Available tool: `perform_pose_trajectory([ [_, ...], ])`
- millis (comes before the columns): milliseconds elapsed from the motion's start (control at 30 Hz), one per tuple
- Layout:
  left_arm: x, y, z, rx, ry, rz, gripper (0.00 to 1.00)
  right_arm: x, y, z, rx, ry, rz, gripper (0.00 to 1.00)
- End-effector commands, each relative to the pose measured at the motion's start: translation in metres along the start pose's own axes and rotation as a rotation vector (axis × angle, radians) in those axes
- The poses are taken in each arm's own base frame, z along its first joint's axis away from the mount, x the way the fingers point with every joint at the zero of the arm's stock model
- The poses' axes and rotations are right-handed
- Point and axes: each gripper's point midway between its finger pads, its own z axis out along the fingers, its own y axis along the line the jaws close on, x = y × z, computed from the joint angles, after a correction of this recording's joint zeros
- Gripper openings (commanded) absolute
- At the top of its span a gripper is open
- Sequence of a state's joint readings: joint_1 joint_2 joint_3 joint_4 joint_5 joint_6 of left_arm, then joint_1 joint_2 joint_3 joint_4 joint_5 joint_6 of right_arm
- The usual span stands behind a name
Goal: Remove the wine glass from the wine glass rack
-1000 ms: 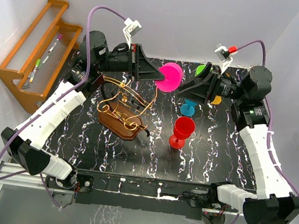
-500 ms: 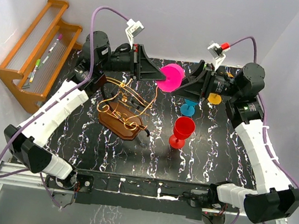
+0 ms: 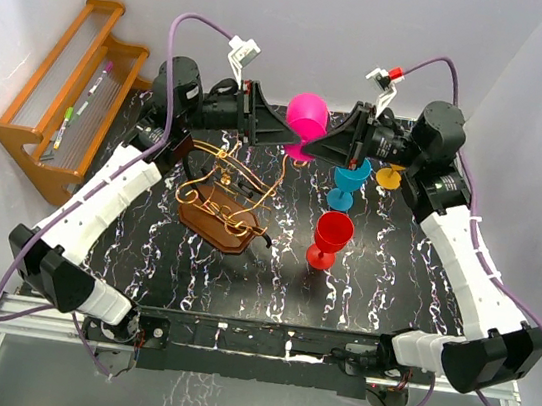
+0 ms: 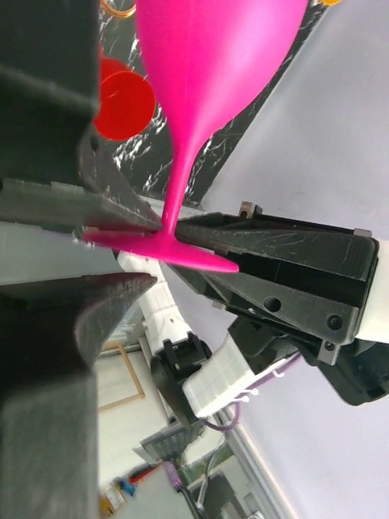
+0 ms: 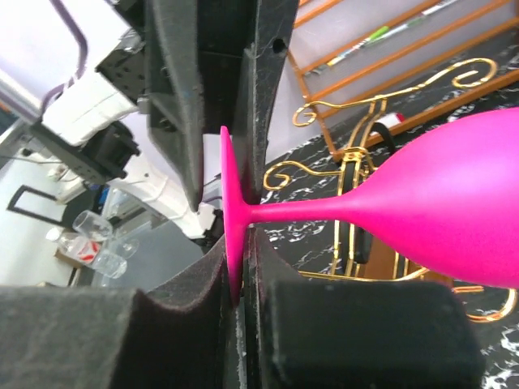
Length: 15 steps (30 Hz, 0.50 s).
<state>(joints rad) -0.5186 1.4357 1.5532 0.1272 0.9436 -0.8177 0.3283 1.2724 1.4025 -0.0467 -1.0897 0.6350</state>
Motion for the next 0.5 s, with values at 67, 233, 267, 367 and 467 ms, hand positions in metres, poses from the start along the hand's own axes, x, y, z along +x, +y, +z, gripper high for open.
perform_pose_trajectory([
  [67, -0.008, 0.006, -0.013, -0.181, -0.073, -0.032, 0.55, -0.028, -0.021, -0.015, 0.272, -0.107, -0.288, 0.08],
  [233, -0.010, 0.009, -0.029, -0.331, -0.126, -0.143, 0.59, -0.030, -0.047, -0.045, 0.507, -0.145, -0.485, 0.08],
  [267, -0.008, 0.010, -0.030, -0.337, -0.131, -0.183, 0.60, -0.029, -0.049, -0.049, 0.530, -0.150, -0.537, 0.08],
  [367, 0.003, 0.017, -0.024, -0.322, -0.120, -0.322, 0.60, -0.019, -0.049, -0.054, 0.553, -0.149, -0.724, 0.08],
  [467, 0.011, 0.018, -0.013, -0.239, -0.098, -0.461, 0.60, -0.005, -0.050, -0.051, 0.571, -0.150, -0.906, 0.08],
])
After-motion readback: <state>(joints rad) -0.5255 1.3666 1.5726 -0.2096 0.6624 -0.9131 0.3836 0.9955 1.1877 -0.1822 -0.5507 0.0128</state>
